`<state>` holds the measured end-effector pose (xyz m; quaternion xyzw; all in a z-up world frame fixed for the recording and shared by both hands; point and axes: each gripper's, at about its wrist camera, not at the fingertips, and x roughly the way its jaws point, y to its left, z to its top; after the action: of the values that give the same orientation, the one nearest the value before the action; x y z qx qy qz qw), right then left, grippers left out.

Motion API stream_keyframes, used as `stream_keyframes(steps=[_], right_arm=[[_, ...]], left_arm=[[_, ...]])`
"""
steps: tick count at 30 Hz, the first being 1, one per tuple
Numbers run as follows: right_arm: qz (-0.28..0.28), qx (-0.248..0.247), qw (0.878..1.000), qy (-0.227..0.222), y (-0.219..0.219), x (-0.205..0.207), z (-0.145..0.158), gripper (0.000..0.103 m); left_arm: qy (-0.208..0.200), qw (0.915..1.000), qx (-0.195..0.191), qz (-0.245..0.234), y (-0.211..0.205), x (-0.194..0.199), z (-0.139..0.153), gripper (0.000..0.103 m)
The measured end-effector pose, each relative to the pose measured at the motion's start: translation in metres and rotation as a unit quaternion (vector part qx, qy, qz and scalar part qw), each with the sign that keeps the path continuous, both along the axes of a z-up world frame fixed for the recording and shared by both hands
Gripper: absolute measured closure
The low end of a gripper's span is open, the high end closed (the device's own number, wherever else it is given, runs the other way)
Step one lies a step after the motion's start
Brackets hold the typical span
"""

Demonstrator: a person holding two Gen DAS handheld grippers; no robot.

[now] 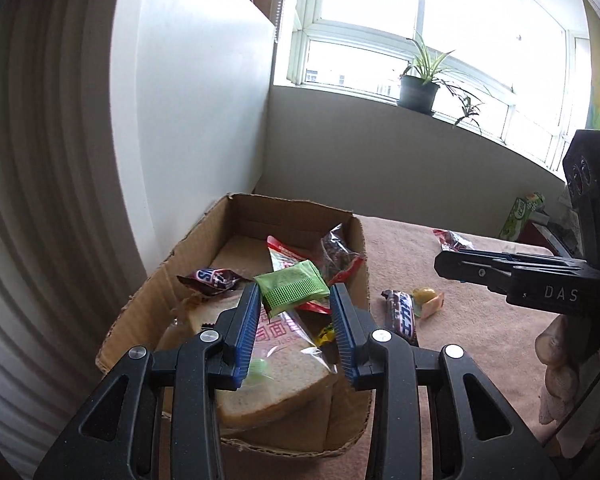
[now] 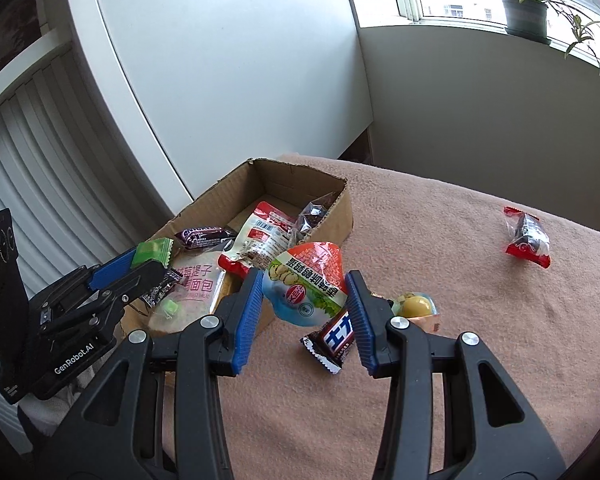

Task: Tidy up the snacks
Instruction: 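Drop the green packet into the box with the left tool while the right drops the jelly cup, then move both open tools back from the box over the remaining snacks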

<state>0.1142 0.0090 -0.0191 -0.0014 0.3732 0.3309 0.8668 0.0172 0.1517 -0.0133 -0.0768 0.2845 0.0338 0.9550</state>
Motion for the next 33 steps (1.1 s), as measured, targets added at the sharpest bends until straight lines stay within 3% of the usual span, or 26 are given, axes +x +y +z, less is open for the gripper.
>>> stream_keyframes(steps=[5,16,17,19,20,21,22,24,28,33], right_arm=[[0.022,-0.006,1.000,-0.002,0.030,-0.008,-0.005,0.059],[0.051,-0.026,0.998,-0.012,0.076,-0.017,-0.016,0.057],[0.050,-0.027,0.998,-0.014,0.077,-0.017,-0.016,0.054],[0.045,-0.025,0.998,-0.021,0.076,-0.017,-0.016,0.026],[0.041,-0.021,0.999,-0.026,0.073,-0.018,-0.015,0.022],[0.037,-0.017,0.999,-0.029,0.071,-0.017,-0.013,0.021],[0.035,-0.013,0.999,-0.029,0.068,-0.016,-0.011,0.020],[0.027,-0.005,0.999,-0.029,0.062,-0.013,-0.008,0.020],[0.005,0.008,0.999,-0.033,0.048,-0.009,-0.002,0.009],[-0.018,0.018,0.999,-0.033,0.027,-0.003,0.003,0.009]], left_arm=[[0.006,0.9994,0.009,0.033,0.022,0.000,-0.006,0.069],[0.020,0.9988,0.007,0.045,0.039,0.002,-0.018,0.068],[0.021,0.9988,0.008,0.044,0.039,0.002,-0.019,0.066],[0.020,0.9987,0.011,0.046,0.038,0.001,-0.020,0.063],[0.021,0.9985,0.013,0.049,0.039,0.001,-0.020,0.051],[0.019,0.9984,0.015,0.051,0.039,0.001,-0.020,0.040],[0.017,0.9984,0.015,0.052,0.039,0.000,-0.020,0.037],[0.014,0.9983,0.015,0.054,0.040,0.000,-0.019,0.036],[0.010,0.9983,0.008,0.057,0.042,0.000,-0.017,0.036],[0.007,0.9986,0.008,0.052,0.038,0.000,-0.014,0.036]])
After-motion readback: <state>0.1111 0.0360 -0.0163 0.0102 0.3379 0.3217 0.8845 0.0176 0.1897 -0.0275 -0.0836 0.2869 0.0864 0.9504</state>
